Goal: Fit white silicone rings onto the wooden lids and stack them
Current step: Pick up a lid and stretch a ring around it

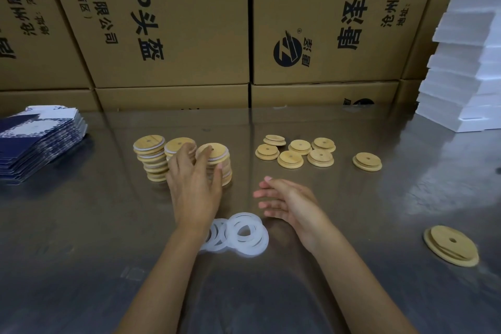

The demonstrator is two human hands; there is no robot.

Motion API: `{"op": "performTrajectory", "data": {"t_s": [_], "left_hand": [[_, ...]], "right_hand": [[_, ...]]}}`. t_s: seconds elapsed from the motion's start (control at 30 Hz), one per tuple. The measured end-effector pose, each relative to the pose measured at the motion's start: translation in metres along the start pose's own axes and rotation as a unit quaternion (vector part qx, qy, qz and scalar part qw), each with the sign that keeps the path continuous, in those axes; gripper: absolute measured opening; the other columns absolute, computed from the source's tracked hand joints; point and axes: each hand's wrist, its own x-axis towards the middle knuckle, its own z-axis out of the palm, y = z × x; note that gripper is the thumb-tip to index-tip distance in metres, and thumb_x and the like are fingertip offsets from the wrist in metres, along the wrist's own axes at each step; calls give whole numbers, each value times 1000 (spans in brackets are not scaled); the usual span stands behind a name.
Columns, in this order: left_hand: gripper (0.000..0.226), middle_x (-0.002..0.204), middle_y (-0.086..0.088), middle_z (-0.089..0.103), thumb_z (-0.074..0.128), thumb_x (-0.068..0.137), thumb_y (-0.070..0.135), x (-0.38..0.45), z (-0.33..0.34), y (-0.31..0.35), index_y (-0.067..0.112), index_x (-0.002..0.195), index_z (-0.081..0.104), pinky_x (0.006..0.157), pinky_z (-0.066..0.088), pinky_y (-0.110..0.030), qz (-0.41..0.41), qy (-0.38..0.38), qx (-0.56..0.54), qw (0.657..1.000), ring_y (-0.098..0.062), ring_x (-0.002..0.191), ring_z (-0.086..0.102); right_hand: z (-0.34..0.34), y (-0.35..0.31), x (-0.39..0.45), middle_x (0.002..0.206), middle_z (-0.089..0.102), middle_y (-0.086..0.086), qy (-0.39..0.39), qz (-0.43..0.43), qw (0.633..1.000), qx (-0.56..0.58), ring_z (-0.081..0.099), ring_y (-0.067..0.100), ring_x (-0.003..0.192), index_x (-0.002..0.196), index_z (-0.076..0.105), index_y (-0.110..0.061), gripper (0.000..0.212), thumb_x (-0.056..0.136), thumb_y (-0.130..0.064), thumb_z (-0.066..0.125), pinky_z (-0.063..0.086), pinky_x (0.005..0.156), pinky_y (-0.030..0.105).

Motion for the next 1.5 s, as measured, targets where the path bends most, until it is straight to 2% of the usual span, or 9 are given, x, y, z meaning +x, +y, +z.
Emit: {"op": "performTrajectory", "data": {"t_s": [0.17, 0.5, 0.8, 0.9, 0.97, 1.1, 1.23, 1.33, 1.5], "left_hand": [[25, 117, -10, 43, 56, 93, 7, 0, -2, 1, 13, 117, 58, 90, 43, -39, -12, 16, -84, 996, -27, 112, 43], [28, 119, -6, 43, 51, 91, -2, -1, 1, 3, 8, 113, 64, 83, 42, -28, 0, -3, -106, 994, -22, 111, 49], [30, 114, -10, 49, 57, 84, -1, -6, -2, 13, 8, 111, 64, 86, 44, -42, 22, 4, -63, 998, -28, 105, 48], [28, 108, -4, 52, 57, 84, 2, -14, -1, 28, 12, 109, 65, 86, 42, -39, 63, -38, -72, 995, -24, 103, 50], [26, 107, 0, 52, 55, 86, 6, -21, 2, 38, 15, 108, 65, 87, 41, -36, 113, -101, -86, 985, -20, 102, 50], [24, 120, 5, 50, 49, 95, 24, -37, 17, 47, 20, 116, 61, 92, 36, -33, 199, -243, -62, 947, -17, 110, 47], [29, 129, 11, 48, 42, 100, 35, -46, 26, 46, 28, 124, 55, 84, 23, -25, 206, -310, -63, 926, -11, 119, 43], [30, 132, 12, 48, 42, 100, 35, -45, 28, 45, 29, 127, 53, 80, 19, -25, 201, -315, -62, 925, -10, 120, 41], [30, 132, 12, 48, 41, 100, 35, -46, 28, 46, 30, 127, 53, 81, 19, -25, 198, -320, -63, 924, -9, 121, 42]], "right_hand": [[1, -1, -2, 94, 78, 12, 0, -1, 1000, 3, 67, 18, 70, 102, 71, -5, 22, 95, -24, 67, 56, 68, 28], [2, -4, -4, 89, 76, 11, 5, 3, 1000, 8, 65, 19, 68, 104, 70, -2, 23, 95, -22, 67, 55, 66, 28], [0, -2, 0, 86, 76, 10, 10, 11, 1000, 21, 65, 19, 67, 103, 70, -3, 20, 95, -21, 67, 56, 64, 27], [-5, -2, 4, 81, 76, 9, 37, 5, 999, 24, 65, 16, 63, 101, 70, -3, 19, 94, -21, 68, 56, 60, 25], [-12, -2, 11, 78, 74, 7, 102, -17, 995, 0, 63, 15, 63, 97, 71, -5, 14, 94, -18, 68, 54, 60, 25], [-40, -3, 23, 92, 69, -1, 278, -75, 932, -220, 62, 21, 99, 92, 71, -21, 9, 93, -20, 62, 47, 86, 32], [-69, -1, 21, 136, 58, 8, 323, -78, 848, -414, 35, 27, 138, 130, 61, -14, 38, 94, -26, 59, 33, 110, 39], [-75, 4, 21, 146, 48, 8, 314, -43, 794, -519, 29, 28, 144, 134, 55, -11, 43, 97, -33, 53, 26, 114, 43], [-74, 4, 22, 146, 47, 5, 300, -21, 738, -605, 36, 29, 137, 138, 51, -22, 45, 99, -44, 43, 29, 108, 41]]}}
